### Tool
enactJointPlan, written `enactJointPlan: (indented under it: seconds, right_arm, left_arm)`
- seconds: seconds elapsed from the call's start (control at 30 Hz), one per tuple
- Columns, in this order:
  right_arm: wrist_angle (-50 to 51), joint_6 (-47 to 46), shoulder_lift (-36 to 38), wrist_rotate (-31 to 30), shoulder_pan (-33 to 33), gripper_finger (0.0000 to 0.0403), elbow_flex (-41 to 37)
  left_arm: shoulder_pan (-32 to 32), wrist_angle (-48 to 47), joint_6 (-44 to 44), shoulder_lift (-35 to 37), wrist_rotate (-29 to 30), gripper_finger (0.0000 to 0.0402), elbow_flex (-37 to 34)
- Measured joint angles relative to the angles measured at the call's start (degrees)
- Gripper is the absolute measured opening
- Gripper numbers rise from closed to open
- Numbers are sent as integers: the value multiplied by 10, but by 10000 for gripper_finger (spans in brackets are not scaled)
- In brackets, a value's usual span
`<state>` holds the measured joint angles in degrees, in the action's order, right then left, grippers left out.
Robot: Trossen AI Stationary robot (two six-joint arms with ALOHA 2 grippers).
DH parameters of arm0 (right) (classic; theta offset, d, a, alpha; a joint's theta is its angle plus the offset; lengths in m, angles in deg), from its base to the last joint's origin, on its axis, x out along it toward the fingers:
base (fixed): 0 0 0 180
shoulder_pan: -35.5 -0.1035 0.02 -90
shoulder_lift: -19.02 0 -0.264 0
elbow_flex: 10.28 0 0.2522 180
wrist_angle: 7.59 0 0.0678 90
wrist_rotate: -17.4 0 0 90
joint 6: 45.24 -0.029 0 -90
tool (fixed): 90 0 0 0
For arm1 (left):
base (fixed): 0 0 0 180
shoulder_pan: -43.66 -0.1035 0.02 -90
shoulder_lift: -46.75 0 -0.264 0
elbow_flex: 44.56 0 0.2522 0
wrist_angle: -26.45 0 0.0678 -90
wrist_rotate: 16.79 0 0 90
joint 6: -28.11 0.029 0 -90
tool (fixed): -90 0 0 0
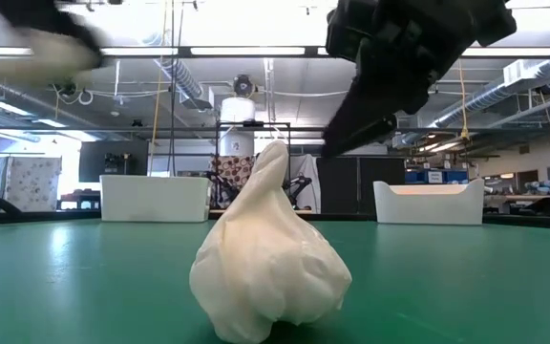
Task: Sort produce into baskets
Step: Put the top right white garlic into the gray bin
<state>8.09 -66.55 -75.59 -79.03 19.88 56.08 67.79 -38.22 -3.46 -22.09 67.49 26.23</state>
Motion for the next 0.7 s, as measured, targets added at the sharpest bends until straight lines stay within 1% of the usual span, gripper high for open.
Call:
enactJointPlan:
  seconds: [0.03,0.07,0.1,0.13,0.2,0.23,0.37,0.43,0.57,0.7]
  right_arm:
    - [-3,-5,0,0,-1,202,0]
    - [-3,-11,0,0,-2,202,0]
    - [-2,-16,0,0,-3,201,0]
    - [1,-18,0,0,-5,201,0]
    - [-3,-23,0,-3,-9,201,0]
    - [-2,-24,0,-10,-11,201,0]
    - [-9,-28,0,-76,-21,201,-4]
    - [-9,-30,0,-94,-22,202,-5]
    - [-8,-27,0,-99,-22,210,-5]
    - [-11,-25,0,-100,-22,221,-5]
  left_arm:
    - [10,-31,-34,0,-59,115,5]
    - [22,-53,-66,0,-102,115,8]
    - [37,-71,-99,3,-125,115,8]
    - [54,-88,-130,5,-133,115,8]
    - [85,-96,-170,5,-131,115,8]
    - [101,-97,-181,1,-118,115,8]
    - [156,-97,-192,-21,-39,116,8]
    - [167,-105,-195,-39,-33,118,8]
    - [169,-132,-211,-76,-34,140,8]
    - [169,-175,-210,-106,-67,177,8]
